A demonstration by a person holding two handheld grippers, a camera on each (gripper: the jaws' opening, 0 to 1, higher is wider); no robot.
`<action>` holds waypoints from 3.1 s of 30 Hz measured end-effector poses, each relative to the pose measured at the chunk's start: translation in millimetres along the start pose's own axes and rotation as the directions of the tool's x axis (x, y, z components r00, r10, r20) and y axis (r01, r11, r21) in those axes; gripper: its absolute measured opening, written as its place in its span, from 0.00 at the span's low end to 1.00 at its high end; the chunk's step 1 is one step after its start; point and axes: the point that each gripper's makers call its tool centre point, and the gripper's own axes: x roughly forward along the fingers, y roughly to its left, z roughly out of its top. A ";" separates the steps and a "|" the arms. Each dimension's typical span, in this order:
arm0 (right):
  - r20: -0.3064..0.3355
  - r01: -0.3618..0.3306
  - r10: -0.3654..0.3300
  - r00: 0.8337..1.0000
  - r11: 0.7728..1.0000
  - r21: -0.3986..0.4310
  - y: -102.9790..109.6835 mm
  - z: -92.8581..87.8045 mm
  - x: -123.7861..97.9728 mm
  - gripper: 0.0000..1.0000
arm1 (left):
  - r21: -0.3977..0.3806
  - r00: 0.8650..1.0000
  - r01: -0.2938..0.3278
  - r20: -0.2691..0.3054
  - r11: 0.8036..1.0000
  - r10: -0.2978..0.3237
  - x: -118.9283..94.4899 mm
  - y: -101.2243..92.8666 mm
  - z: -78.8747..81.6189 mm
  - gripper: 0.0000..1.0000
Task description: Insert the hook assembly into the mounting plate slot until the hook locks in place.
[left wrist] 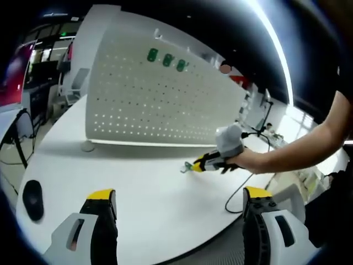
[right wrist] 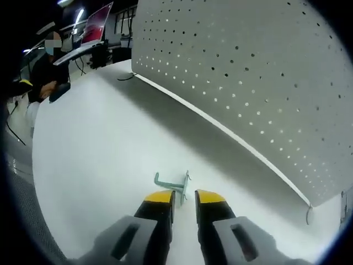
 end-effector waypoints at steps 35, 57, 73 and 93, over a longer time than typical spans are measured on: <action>0.084 0.018 -0.032 0.996 0.987 0.162 -5.5 9.5 -20.6 0.00 | 0.001 1.000 -0.005 0.015 1.000 0.005 -1.0 -0.3 3.3 0.95; 0.201 0.049 -0.116 0.973 0.949 0.312 -22.6 24.3 -79.7 0.00 | 0.055 1.000 0.029 -0.011 0.998 -0.029 0.5 -8.3 -1.9 0.92; 0.308 0.032 -0.151 0.939 0.932 0.360 -4.3 38.7 -126.9 0.00 | 0.074 0.999 0.039 0.002 0.997 -0.039 -1.7 -12.2 0.0 0.94; 0.453 -0.290 0.065 0.889 0.845 0.448 71.9 58.0 -166.4 0.00 | -0.041 0.994 0.069 0.091 0.997 -0.066 -2.6 9.2 23.4 0.91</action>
